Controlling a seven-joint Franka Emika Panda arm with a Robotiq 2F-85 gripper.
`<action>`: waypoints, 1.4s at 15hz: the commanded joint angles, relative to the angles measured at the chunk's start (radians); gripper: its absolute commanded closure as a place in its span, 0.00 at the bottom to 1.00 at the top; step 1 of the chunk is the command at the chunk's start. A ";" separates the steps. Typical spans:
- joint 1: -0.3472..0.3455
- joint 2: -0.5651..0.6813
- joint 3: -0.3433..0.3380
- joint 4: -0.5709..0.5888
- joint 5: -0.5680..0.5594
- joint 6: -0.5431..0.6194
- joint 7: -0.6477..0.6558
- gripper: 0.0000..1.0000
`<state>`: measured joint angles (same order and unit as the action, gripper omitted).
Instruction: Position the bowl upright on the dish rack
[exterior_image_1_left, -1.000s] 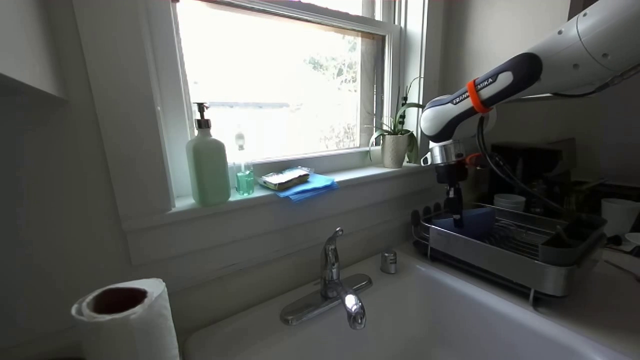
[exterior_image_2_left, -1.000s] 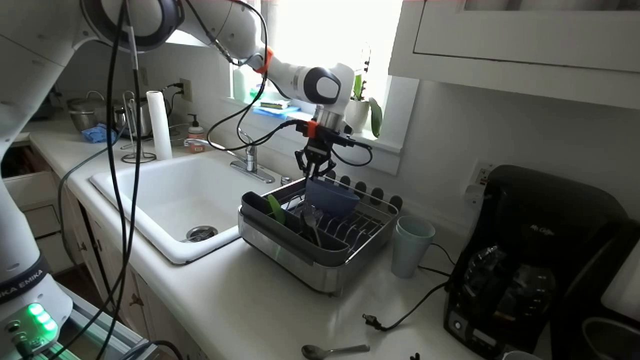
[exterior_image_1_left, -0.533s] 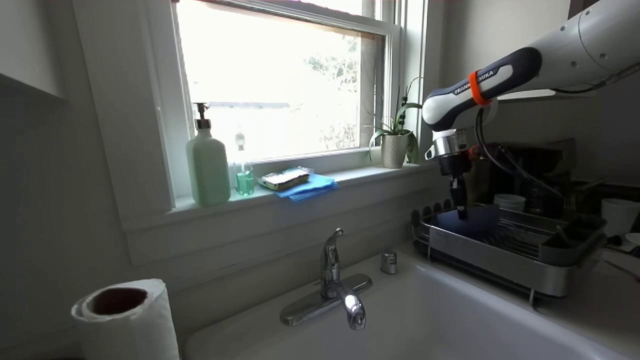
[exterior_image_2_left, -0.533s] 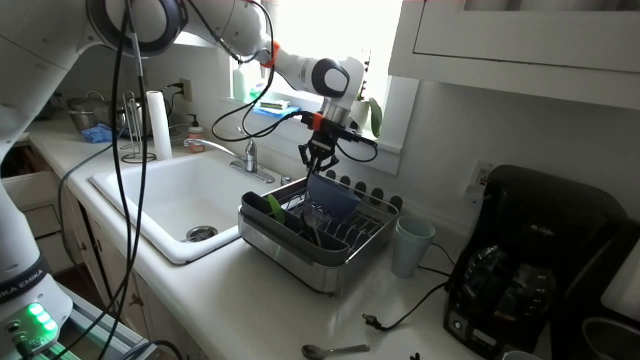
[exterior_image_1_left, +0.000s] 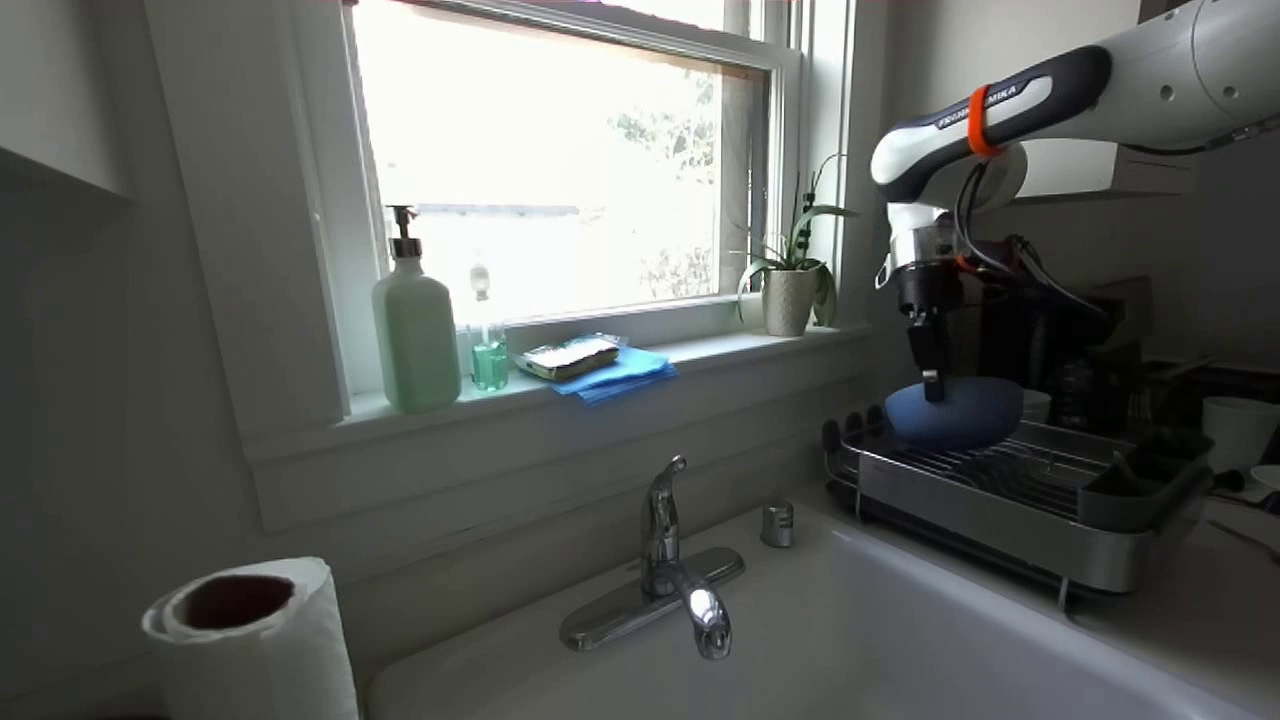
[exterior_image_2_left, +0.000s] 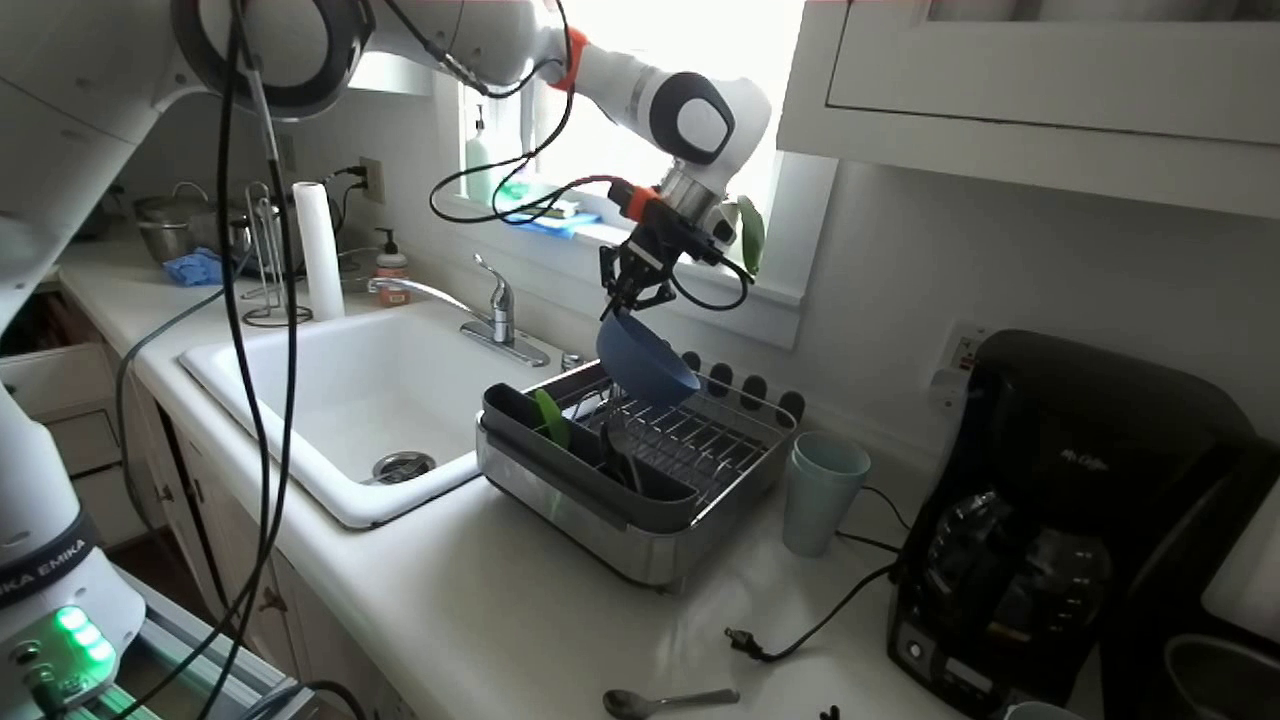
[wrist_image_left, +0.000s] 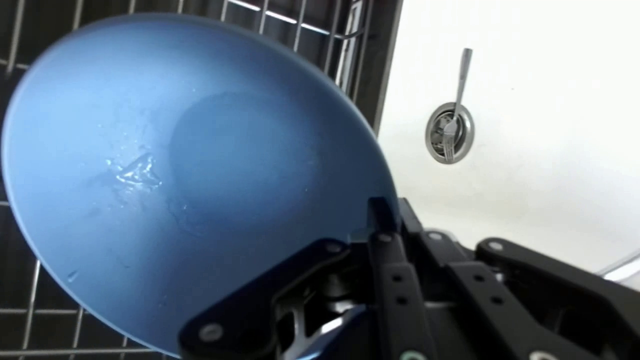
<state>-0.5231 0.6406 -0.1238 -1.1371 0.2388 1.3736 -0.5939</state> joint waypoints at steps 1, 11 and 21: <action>-0.044 0.029 0.021 0.059 0.124 -0.101 0.111 0.99; -0.114 0.041 0.017 -0.045 0.421 -0.115 0.238 0.99; -0.203 0.085 0.044 -0.071 0.592 -0.162 0.207 0.99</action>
<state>-0.7059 0.7166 -0.1073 -1.1859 0.7623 1.2325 -0.3839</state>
